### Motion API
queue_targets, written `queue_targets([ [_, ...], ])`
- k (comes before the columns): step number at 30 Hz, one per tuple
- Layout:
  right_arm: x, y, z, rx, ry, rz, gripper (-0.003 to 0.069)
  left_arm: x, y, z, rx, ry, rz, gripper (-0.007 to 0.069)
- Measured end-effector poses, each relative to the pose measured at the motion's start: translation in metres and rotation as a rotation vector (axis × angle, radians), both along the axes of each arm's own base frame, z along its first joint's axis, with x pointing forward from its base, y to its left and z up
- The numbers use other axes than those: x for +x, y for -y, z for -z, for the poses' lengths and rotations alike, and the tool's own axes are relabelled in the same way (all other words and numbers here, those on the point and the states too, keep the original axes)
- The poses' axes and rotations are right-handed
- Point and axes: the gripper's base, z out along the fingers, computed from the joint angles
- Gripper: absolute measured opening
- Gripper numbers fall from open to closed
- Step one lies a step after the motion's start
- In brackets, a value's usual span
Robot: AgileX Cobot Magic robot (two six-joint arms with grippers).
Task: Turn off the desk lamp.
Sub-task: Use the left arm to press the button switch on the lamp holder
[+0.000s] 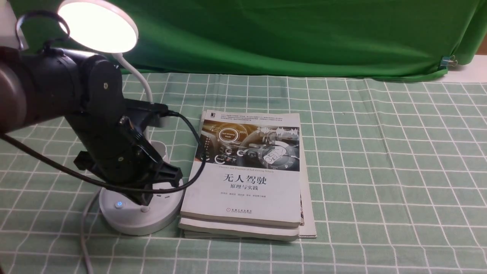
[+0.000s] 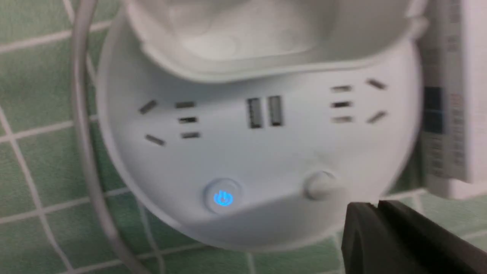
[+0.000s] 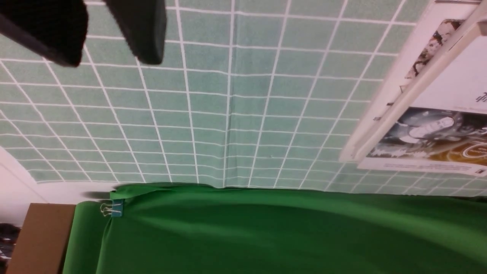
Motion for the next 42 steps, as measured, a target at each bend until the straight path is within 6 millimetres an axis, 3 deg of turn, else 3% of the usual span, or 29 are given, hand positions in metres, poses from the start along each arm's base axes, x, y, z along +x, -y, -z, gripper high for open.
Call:
queue_targets([
  [18,0.0,0.0,0.0,0.0,0.0,0.0,0.0242,0.016,0.0,0.031,0.019,-0.053,-0.001,0.0022],
  [27,0.0,0.0,0.0,0.0,0.0,0.0,0.0242,0.012,-0.001,0.02,0.009,-0.02,-0.005,0.0023],
  [31,0.0,0.0,0.0,0.0,0.0,0.0,0.0242,0.008,-0.003,0.002,-0.007,0.034,-0.013,0.0023],
  [34,0.0,0.0,0.0,0.0,0.0,0.0,0.0242,0.007,-0.003,0.0,-0.01,0.042,-0.015,0.0023],
  [42,0.0,0.0,0.0,0.0,0.0,0.0,0.0242,0.011,-0.001,0.027,0.016,-0.056,-0.014,0.0023],
])
